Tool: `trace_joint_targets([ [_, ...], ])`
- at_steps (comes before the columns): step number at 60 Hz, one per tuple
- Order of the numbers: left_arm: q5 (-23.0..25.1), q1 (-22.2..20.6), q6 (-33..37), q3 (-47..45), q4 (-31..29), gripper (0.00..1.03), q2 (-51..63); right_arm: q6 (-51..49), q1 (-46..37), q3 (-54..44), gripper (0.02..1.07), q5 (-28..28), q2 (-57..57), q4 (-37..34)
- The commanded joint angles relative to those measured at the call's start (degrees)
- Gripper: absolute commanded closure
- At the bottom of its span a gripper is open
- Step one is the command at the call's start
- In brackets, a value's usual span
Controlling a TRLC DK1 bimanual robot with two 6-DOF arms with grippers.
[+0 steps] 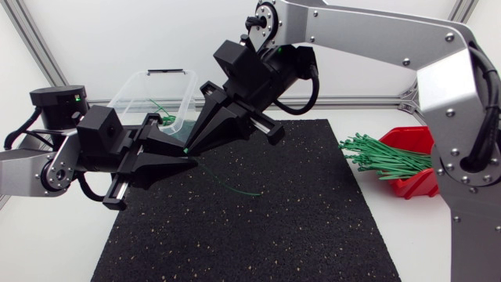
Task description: Take a green cable tie from the red box, thread the tail through the head to close it, then place it in the transparent bin on the left.
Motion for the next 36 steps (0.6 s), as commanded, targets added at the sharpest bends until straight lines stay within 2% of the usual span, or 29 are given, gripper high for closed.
trace_joint_targets([
  [1, 1.2, 0.3, -0.6, -0.8, 1.1, 0.79, -0.8, -1.3, 0.3, -1.6, 0.94, -0.6, -1.3, -9.8],
  [21, 1.2, -0.4, -0.6, -1.2, 1.5, 0.98, -1.0, -1.9, 0.0, -2.1, 0.94, -0.6, -1.5, -9.8],
  [34, 1.2, -0.6, -0.6, -2.2, 1.5, 0.96, -2.2, -2.2, 0.0, -2.4, 0.94, -0.6, -1.5, -9.7],
  [36, 1.2, -0.6, -0.6, -2.2, 1.5, 0.88, -2.2, -2.2, 0.0, -2.3, 0.94, -0.6, -1.5, -9.8],
])
